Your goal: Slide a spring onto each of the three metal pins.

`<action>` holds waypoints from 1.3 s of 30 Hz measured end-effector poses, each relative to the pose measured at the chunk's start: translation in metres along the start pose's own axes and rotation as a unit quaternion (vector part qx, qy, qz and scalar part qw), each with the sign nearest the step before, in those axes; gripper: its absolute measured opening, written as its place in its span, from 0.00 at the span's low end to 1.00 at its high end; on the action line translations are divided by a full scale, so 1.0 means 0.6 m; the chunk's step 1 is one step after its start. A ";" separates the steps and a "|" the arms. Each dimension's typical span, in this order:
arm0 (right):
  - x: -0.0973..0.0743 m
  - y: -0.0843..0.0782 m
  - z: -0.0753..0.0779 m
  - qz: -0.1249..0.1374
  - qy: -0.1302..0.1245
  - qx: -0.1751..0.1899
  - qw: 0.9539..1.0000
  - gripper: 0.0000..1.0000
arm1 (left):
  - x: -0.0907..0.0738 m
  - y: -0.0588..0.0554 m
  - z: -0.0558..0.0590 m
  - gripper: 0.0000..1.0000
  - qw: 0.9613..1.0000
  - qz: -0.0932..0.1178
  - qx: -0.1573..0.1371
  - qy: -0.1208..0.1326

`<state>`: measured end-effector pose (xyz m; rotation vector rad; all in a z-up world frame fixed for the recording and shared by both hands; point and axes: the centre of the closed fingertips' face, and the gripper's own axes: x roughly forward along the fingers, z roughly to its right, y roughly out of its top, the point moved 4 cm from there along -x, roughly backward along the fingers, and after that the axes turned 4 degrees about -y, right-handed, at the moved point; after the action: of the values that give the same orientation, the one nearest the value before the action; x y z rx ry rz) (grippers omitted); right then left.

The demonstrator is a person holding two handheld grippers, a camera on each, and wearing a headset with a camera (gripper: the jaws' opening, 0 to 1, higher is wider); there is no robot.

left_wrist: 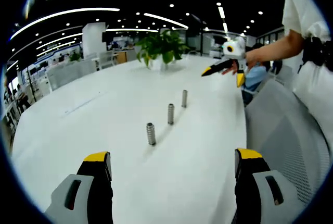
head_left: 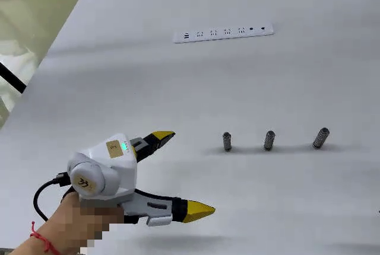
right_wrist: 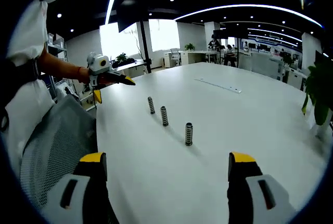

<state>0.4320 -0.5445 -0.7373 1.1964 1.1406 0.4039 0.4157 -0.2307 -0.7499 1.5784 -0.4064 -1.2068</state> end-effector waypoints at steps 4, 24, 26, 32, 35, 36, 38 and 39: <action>-0.002 0.000 -0.001 0.001 0.000 0.003 1.000 0.98 | 0.002 -0.003 0.007 1.00 1.000 -0.005 -0.003 -0.002; -0.011 0.009 0.012 0.008 -0.002 -0.003 1.000 0.96 | 0.001 0.002 0.015 1.00 1.000 -0.003 0.000 -0.002; -0.012 0.008 0.014 0.008 -0.002 -0.004 1.000 0.96 | 0.001 0.002 0.015 1.00 1.000 -0.003 0.000 -0.002; -0.012 0.007 0.015 0.006 -0.003 -0.005 1.000 0.95 | 0.002 0.003 0.016 1.00 1.000 -0.002 0.001 -0.005; -0.012 0.007 0.014 0.006 -0.003 -0.006 1.000 0.95 | 0.003 0.003 0.017 1.00 1.000 -0.003 0.003 -0.007; -0.012 0.008 0.015 0.006 -0.003 -0.006 1.000 0.95 | 0.003 0.003 0.018 1.00 1.000 -0.003 0.003 -0.008; -0.012 0.008 0.015 0.006 -0.003 -0.006 1.000 0.95 | 0.004 0.004 0.018 1.00 1.000 -0.002 0.003 -0.009; -0.012 0.007 0.015 0.004 -0.003 -0.007 1.000 0.95 | 0.004 0.005 0.018 1.00 1.000 -0.001 0.003 -0.008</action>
<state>0.4378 -0.5531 -0.7309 1.1908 1.1271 0.4143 0.4084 -0.2392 -0.7480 1.5756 -0.4191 -1.2215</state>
